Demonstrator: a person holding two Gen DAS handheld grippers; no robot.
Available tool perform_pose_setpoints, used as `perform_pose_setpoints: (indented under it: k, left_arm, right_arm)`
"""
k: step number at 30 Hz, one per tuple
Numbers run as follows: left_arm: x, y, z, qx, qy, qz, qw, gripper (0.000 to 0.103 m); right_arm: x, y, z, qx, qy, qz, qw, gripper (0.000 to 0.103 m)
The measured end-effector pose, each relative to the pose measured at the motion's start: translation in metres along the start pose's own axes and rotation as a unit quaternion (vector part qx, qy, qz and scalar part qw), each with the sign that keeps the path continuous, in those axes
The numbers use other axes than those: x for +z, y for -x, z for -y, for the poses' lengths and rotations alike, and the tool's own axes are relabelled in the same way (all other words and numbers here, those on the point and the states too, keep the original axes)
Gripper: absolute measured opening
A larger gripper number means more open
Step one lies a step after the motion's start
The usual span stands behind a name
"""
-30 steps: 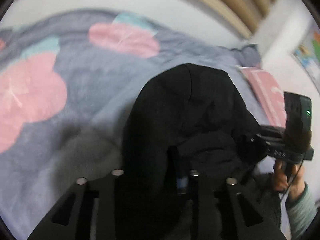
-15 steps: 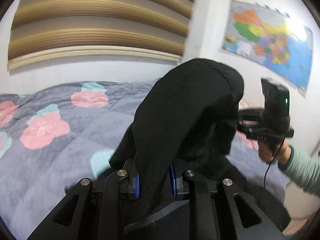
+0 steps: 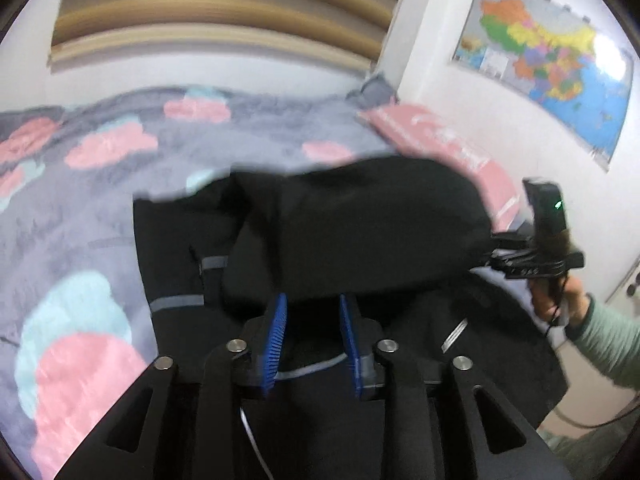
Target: Fold large clothes
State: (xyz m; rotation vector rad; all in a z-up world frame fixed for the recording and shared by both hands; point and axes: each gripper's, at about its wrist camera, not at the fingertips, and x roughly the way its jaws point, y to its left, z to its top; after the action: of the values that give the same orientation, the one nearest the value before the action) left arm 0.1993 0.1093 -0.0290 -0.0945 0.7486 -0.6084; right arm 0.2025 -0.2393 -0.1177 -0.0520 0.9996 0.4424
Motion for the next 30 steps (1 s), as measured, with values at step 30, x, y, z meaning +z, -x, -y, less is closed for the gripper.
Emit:
perform_pose_setpoints:
  k: [30]
  left_arm:
    - [-0.014, -0.086, 0.029, -0.019, 0.098, -0.046, 0.9940, 0.057]
  right_arm:
    - [0.016, -0.069, -0.090, 0.015, 0.009, -0.044, 0.999, 0.054]
